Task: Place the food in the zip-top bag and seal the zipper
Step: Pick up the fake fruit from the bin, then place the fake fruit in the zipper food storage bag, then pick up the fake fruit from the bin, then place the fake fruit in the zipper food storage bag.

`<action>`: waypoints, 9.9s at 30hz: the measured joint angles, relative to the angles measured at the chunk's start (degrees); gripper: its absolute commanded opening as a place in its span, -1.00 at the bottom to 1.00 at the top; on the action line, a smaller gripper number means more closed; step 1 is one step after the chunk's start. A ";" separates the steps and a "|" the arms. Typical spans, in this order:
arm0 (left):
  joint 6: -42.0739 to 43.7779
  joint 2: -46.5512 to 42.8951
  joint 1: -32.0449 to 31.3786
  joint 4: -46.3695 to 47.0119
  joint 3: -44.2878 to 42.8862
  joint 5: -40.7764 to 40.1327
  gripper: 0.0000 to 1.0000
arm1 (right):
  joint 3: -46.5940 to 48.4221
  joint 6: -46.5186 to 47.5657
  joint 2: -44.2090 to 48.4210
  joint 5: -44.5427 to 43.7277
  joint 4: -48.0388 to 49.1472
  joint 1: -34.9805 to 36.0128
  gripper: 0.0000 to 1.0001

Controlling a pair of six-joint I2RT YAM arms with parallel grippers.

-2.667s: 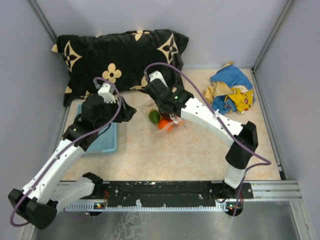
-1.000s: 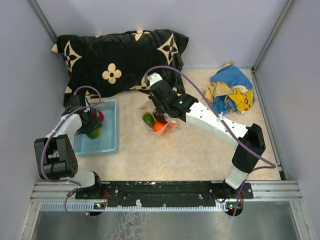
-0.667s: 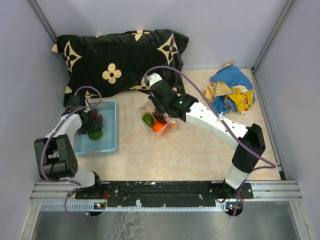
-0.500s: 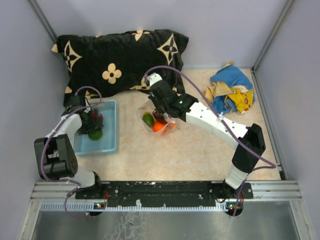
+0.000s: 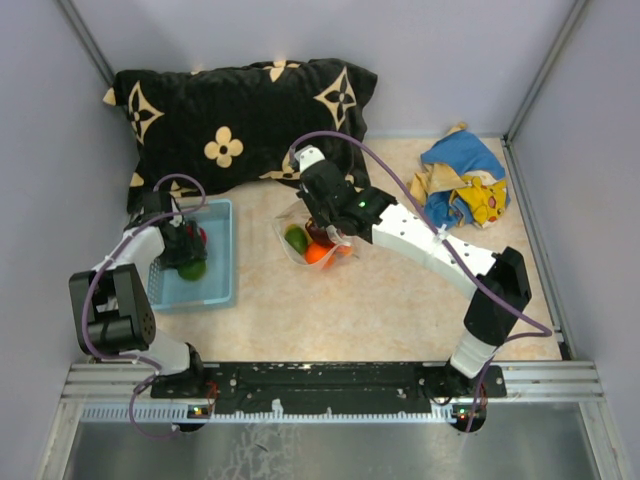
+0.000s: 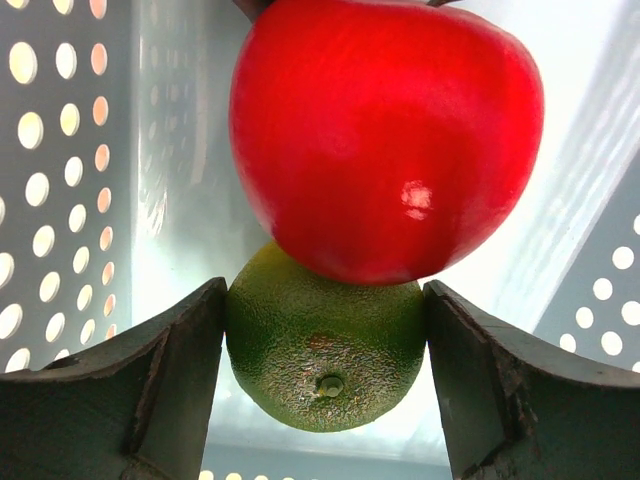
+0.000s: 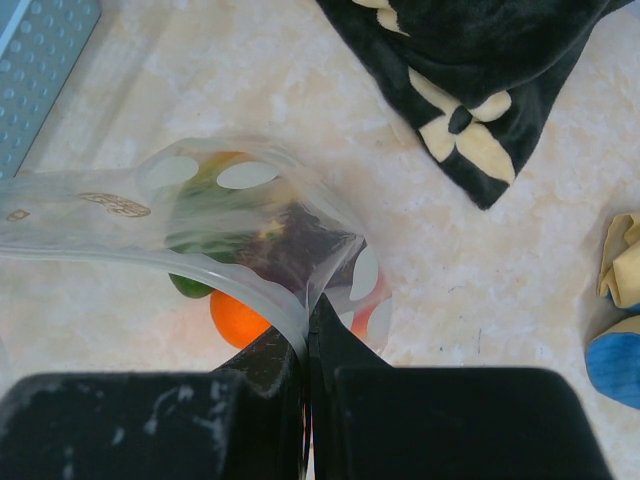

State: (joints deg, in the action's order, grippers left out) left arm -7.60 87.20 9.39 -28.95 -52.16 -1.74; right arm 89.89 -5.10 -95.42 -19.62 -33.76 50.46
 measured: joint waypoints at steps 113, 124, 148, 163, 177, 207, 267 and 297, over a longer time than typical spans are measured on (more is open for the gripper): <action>4.09 -38.45 -49.48 32.70 10.80 -10.03 0.93 | -2.14 -0.48 0.81 2.21 2.05 -0.76 -1.00; -0.35 -42.42 -36.48 20.87 10.62 -14.71 0.98 | -2.14 -0.50 0.81 2.40 2.05 -0.85 -1.00; -3.50 -13.57 -8.04 11.72 -2.25 -4.17 0.98 | -2.14 -0.48 0.81 2.89 2.10 -1.14 -1.00; -1.36 0.04 -0.28 9.09 -5.25 0.70 0.95 | -2.14 -0.48 0.81 2.91 2.12 -1.14 -1.00; -1.29 8.57 2.56 6.40 -8.52 6.25 0.85 | -2.91 -0.46 1.33 2.89 2.47 -1.14 -1.00; -1.38 -2.14 2.21 5.51 -7.96 18.71 0.19 | 5.95 -11.93 2.49 -17.27 -16.44 -3.43 -1.00; -15.37 -20.98 -45.79 49.40 10.86 12.28 0.13 | 4.57 -18.97 -0.83 3.26 -15.23 -5.31 -1.00; -2.54 -9.60 -53.86 59.78 12.52 -8.48 0.63 | 1.20 -18.01 3.17 9.90 -11.65 -5.27 -1.00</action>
State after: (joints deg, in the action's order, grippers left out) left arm -10.13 77.60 -44.47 30.83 -39.64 -10.22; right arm 91.09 -23.11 -92.25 -9.72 -45.41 45.19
